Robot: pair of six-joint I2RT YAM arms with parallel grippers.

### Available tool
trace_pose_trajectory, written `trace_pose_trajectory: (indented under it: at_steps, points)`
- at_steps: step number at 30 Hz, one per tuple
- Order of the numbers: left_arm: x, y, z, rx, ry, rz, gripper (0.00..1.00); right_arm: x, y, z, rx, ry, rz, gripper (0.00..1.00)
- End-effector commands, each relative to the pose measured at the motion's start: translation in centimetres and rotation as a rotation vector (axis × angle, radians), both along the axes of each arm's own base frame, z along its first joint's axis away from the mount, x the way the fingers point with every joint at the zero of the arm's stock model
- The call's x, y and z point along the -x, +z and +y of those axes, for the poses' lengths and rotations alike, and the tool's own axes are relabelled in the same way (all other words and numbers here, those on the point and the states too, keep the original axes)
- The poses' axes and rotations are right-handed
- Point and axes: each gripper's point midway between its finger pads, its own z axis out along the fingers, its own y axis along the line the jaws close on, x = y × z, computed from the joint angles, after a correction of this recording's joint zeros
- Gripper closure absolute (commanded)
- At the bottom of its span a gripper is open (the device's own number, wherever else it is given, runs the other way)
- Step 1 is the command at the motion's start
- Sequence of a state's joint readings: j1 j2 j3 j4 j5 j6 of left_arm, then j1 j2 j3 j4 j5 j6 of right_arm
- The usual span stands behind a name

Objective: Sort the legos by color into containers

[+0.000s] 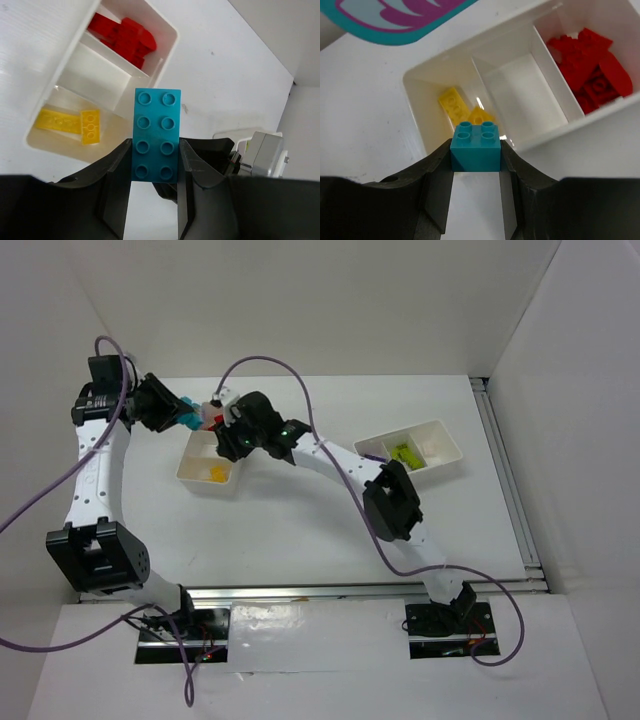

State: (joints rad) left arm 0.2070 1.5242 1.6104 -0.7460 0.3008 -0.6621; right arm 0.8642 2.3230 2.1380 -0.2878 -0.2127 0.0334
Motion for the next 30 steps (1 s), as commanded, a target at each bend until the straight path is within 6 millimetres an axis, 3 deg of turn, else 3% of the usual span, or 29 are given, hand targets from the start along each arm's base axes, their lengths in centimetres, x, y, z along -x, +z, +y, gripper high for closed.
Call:
trace_pose_trajectory:
  at_steps: [1,4,5,7,10,11,12,15,18,23,27,30]
  points:
    - [0.4,0.9,2.0,0.014,0.107,0.004,1.0,-1.4,3.0,3.3,-0.095,0.03,-0.087,0.96]
    - [0.5,1.0,2.7,0.007,0.14,0.009,1.0,-2.2,2.9,3.8,-0.114,0.004,-0.103,0.9]
    - [0.6,0.9,2.7,0.017,0.147,0.021,1.0,-2.5,1.5,4.1,-0.106,0.004,-0.096,0.88]
    - [0.9,0.5,3.1,0.022,0.173,0.032,1.0,-3.0,1.0,4.4,-0.119,-0.008,-0.1,0.85]
    - [1.2,0.5,3.2,0.015,0.18,0.032,1.0,-3.7,0.6,4.7,-0.142,-0.012,-0.099,0.73]
    - [1.2,0.5,3.2,0.015,0.18,0.032,1.0,-3.6,0.4,4.9,-0.149,-0.008,-0.087,0.63]
    - [1.2,0.5,3.2,0.015,0.18,0.032,1.0,-3.5,0.6,5.0,-0.158,0.003,-0.09,0.42]
    - [1.3,0.8,3.2,0.014,0.18,0.023,1.0,-4.2,1.3,4.4,-0.164,-0.016,-0.101,0.21]
    - [1.4,0.5,3.0,0.021,0.173,0.031,1.0,-4.6,2.5,3.6,-0.164,-0.034,-0.106,0.19]
    - [1.5,-0.1,2.7,0.021,0.142,0.034,1.0,-4.0,5.6,1.9,-0.164,-0.071,-0.125,0.36]
    - [1.7,-0.5,2.0,0.034,0.095,0.029,1.0,-2.8,8.0,-1.1,-0.196,-0.097,-0.129,0.44]
    - [1.2,-1.1,1.3,0.044,0.026,0.014,1.0,-1.1,9.9,-3.8,-0.218,-0.069,-0.09,0.44]
